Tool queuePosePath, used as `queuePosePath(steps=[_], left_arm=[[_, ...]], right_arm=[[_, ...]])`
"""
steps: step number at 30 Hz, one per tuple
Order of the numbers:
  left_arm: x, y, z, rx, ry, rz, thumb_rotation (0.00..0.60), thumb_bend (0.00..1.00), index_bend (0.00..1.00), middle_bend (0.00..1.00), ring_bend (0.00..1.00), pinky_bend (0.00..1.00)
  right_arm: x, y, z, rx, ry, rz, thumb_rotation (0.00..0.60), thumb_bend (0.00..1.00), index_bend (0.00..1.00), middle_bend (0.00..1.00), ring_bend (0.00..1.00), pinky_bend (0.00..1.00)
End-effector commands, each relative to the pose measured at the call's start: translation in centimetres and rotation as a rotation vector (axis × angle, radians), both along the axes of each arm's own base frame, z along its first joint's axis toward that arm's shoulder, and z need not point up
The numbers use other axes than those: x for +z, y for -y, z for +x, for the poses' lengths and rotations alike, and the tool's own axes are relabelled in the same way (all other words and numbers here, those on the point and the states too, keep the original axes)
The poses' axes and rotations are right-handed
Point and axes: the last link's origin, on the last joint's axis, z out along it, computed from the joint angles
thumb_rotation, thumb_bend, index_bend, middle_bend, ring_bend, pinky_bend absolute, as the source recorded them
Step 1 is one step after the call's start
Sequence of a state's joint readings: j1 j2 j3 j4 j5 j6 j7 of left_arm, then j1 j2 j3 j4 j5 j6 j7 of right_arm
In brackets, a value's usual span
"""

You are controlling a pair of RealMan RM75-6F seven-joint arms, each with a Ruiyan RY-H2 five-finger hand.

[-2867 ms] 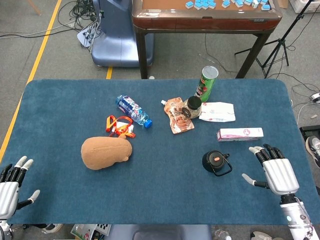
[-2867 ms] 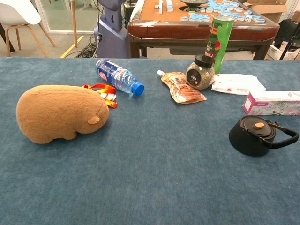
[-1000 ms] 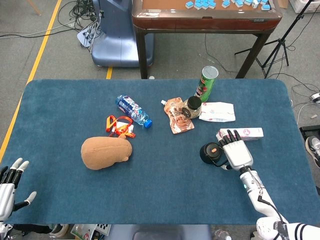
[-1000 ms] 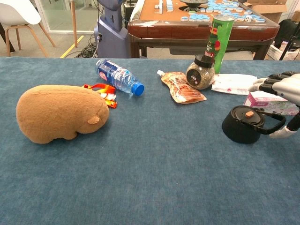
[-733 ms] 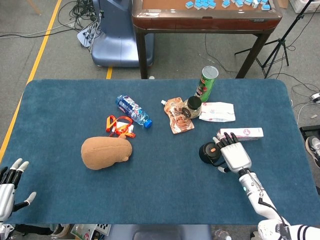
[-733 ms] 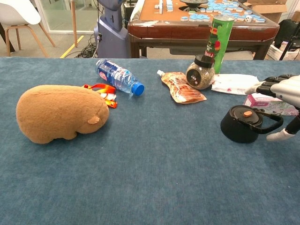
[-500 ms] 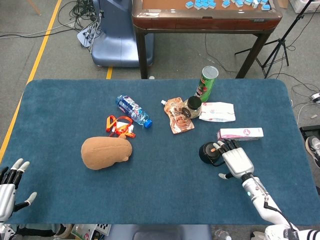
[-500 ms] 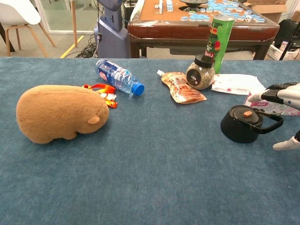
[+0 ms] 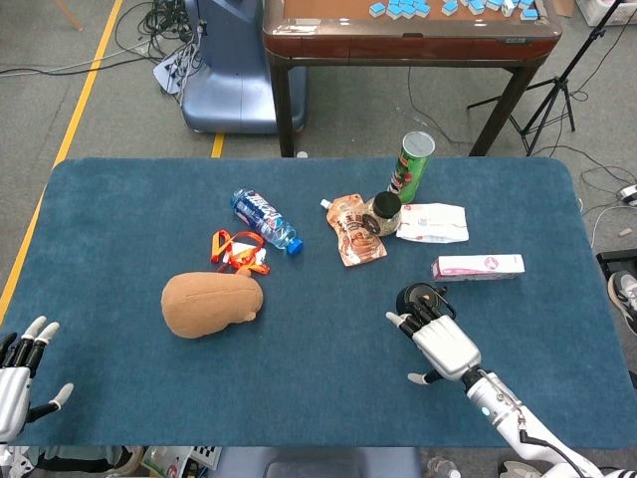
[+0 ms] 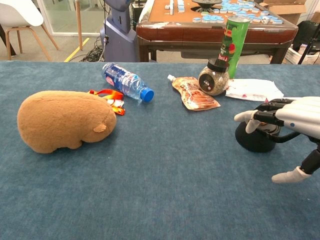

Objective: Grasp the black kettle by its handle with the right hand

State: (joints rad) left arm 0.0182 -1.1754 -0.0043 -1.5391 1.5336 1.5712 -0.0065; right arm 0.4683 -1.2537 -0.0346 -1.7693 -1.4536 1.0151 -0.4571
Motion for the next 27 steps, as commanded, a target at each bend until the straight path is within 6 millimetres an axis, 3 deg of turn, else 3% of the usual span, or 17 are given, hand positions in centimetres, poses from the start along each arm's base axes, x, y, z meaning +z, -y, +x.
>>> queuePosePath(steps=[1, 10, 18, 27], left_arm=[[0.0, 0.1, 0.0, 0.000, 0.000, 0.001, 0.600, 0.20, 0.11, 0.05, 0.14, 0.05], [-0.1, 0.0, -0.1, 0.001, 0.001, -0.003, 0.600, 0.20, 0.11, 0.05, 0.14, 0.05], [-0.3, -0.1, 0.1, -0.008, 0.005, -0.008, 0.600, 0.20, 0.11, 0.05, 0.14, 0.05], [-0.4, -0.3, 0.3, -0.013, 0.004, -0.011, 0.600, 0.20, 0.11, 0.05, 0.14, 0.05]], right_arm=[[-0.7, -0.1, 0.1, 0.009, -0.006, 0.026, 0.500, 0.00, 0.03, 0.25, 0.09, 0.06], [0.7, -0.9, -2.0, -0.026, -0.061, -0.017, 0.499, 0.00, 0.10, 0.29, 0.18, 0.06], [2.6, -0.8, -4.5, -0.092, -0.100, -0.079, 0.500, 0.00, 0.11, 0.30, 0.18, 0.06], [3.5, 0.0, -5.5, -0.123, -0.107, -0.132, 0.501, 0.00, 0.11, 0.30, 0.18, 0.06]])
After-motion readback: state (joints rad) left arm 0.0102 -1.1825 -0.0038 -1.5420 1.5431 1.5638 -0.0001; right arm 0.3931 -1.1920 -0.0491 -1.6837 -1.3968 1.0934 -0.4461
